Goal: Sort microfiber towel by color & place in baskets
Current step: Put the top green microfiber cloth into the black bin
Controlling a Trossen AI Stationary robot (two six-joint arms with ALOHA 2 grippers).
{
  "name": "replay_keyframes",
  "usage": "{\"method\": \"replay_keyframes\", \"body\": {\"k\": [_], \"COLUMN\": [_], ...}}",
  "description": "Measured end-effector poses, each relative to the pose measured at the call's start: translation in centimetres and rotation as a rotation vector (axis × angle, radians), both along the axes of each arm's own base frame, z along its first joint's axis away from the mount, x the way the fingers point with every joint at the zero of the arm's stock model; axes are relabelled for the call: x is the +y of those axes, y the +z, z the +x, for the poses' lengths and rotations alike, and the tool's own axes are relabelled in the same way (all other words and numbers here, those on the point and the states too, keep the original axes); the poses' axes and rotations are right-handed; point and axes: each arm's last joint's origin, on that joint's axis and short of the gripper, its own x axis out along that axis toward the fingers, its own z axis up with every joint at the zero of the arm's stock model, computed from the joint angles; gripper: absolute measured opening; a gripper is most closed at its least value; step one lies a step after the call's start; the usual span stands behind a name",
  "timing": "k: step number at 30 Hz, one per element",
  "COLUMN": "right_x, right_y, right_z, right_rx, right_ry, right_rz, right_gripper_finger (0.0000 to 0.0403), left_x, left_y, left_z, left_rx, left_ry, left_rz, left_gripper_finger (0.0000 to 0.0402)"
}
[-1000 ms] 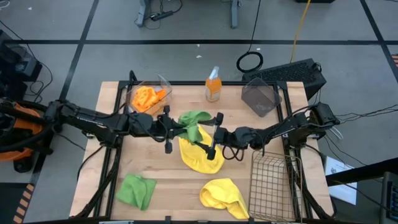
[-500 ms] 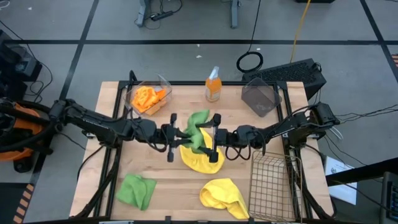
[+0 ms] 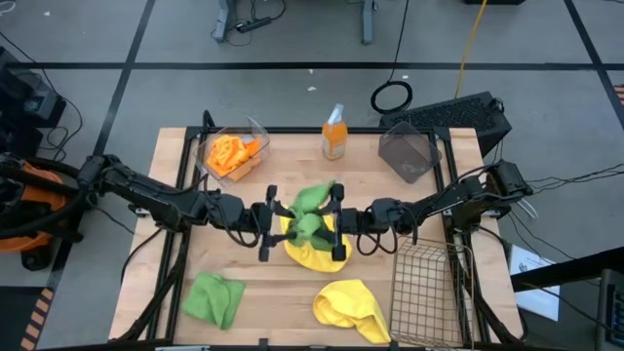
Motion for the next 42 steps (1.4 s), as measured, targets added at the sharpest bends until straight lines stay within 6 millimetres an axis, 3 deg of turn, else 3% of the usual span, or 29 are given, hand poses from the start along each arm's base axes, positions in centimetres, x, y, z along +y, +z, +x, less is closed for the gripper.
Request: {"method": "replay_keyframes", "body": {"k": [7, 12, 23, 28, 35, 42], "right_x": [0.0, 0.0, 0.1, -0.1, -0.7, -3.0], "right_y": [-0.2, -0.3, -0.7, -0.1, 2.7, 5.7], "right_z": [0.0, 0.1, 0.1, -0.5, -3.2, -7.2], "right_rx": [0.012, 0.024, 0.069, 0.109, 0.190, 0.276], "right_ry": [-0.001, -0.010, -0.018, -0.050, -0.100, -0.410], "right_rz": [-0.027, -0.033, -0.039, -0.053, -0.063, -0.183], "right_gripper_finger": [0.0058, 0.0019, 0.0028, 0.0025, 0.0025, 0.0026], "left_x": [-1.3, -2.0, -4.1, -5.0, -5.3, -5.1], "left_y": [-0.1, -0.1, 0.5, 0.4, -0.8, -0.9], "left_z": [-0.6, -1.2, -4.4, -6.0, -7.5, -7.6], "left_rx": [0.021, 0.040, 0.113, 0.137, 0.209, 0.200], "left_ry": [-0.043, 0.006, -0.045, 0.023, 0.217, 0.299], "left_rz": [0.006, 0.009, -0.041, 0.017, 0.102, 0.067], "left_gripper_finger": [0.0235, 0.0235, 0.0235, 0.0235, 0.0235, 0.0235]}}
